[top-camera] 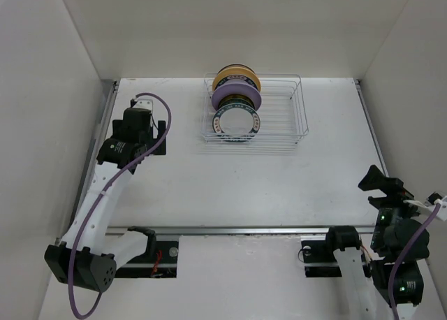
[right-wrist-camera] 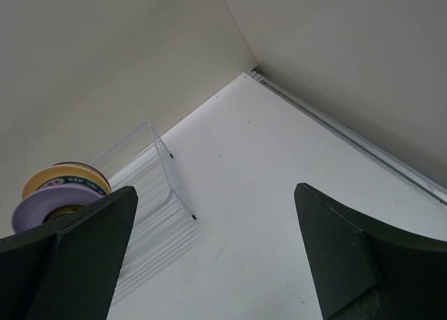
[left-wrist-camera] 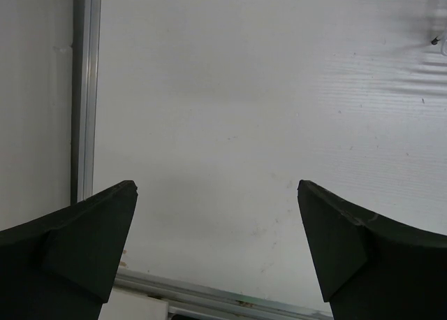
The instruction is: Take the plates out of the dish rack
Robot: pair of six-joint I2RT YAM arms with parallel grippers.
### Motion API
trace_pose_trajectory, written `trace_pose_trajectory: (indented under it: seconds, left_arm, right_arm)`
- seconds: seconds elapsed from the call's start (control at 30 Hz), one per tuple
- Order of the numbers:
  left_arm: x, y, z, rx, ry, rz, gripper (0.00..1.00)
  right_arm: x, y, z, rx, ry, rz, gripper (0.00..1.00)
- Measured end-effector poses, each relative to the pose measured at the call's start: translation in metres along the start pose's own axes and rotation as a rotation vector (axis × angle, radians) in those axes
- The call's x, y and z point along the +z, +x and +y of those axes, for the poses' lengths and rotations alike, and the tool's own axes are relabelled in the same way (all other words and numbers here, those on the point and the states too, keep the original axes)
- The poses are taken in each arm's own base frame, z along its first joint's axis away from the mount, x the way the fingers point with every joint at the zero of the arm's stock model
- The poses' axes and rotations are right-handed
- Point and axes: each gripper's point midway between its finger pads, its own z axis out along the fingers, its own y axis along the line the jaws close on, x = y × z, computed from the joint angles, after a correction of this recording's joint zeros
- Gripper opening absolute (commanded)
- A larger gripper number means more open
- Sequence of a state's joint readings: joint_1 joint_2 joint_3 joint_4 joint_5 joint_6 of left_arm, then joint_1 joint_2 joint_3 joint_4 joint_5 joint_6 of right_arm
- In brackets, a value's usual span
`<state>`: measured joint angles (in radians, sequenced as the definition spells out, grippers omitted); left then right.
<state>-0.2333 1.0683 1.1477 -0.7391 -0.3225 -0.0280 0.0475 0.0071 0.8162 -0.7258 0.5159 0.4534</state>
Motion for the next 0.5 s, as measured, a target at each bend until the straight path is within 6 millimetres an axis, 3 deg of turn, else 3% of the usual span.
trace_pose_trajectory:
  seconds: [0.33, 0.5]
  left_arm:
    - [0.000, 0.004, 0.000, -0.037, 0.000, 0.011, 1.00]
    - [-0.005, 0.003, -0.007, -0.005, 0.052, 0.022, 1.00]
  right_arm:
    - [0.000, 0.000, 0.001, -0.004, -0.008, 0.003, 1.00]
    - [0.005, -0.008, 0.024, -0.024, -0.074, 0.038, 1.00]
